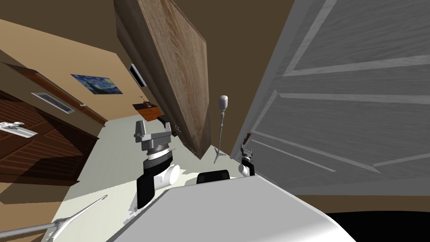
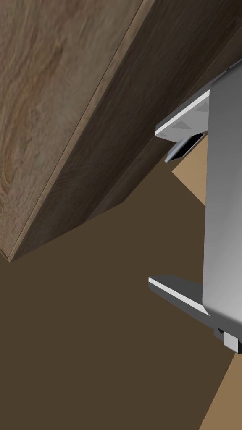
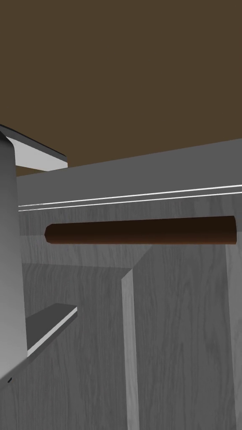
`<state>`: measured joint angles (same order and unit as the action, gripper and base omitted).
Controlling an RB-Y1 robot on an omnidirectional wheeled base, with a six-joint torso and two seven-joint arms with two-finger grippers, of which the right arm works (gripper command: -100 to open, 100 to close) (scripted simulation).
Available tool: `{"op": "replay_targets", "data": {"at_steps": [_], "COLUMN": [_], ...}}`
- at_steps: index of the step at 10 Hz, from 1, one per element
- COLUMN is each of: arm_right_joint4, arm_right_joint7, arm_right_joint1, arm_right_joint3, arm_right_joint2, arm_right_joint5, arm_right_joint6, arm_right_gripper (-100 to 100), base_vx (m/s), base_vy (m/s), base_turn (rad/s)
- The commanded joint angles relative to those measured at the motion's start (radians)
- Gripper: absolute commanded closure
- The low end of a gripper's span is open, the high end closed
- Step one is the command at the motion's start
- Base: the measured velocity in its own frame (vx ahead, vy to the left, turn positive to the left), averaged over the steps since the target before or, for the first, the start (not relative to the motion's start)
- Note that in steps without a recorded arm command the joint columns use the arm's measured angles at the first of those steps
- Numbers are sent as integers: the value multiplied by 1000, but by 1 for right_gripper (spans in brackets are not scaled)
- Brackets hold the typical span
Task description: Pull the door open
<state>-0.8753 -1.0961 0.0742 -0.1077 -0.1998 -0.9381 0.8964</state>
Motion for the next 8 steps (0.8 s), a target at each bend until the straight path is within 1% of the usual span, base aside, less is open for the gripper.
{"op": "replay_targets", "data": {"at_steps": [1,2,4,5,6,8], "arm_right_joint4": [35,48,103,117,145,171], "arm_right_joint7": [-21,-29,-62,-70,-87,-103], "arm_right_joint1": [-19,-26,-59,-67,-84,-100], "arm_right_joint3": [0,0,2,3,4,4], "arm_right_joint2": [-10,-15,-35,-40,-50,-60], "arm_right_joint5": [0,-1,-3,-4,-5,-6], "arm_right_joint6": [5,5,9,9,11,13], "arm_right_gripper": [-100,-100,-100,-100,-100,-100], "base_vx": [-23,-10,11,25,32,45], "base_vy": [-1,-6,-12,-20,-28,-23], "base_turn": [43,33,56,28,30,16]}}
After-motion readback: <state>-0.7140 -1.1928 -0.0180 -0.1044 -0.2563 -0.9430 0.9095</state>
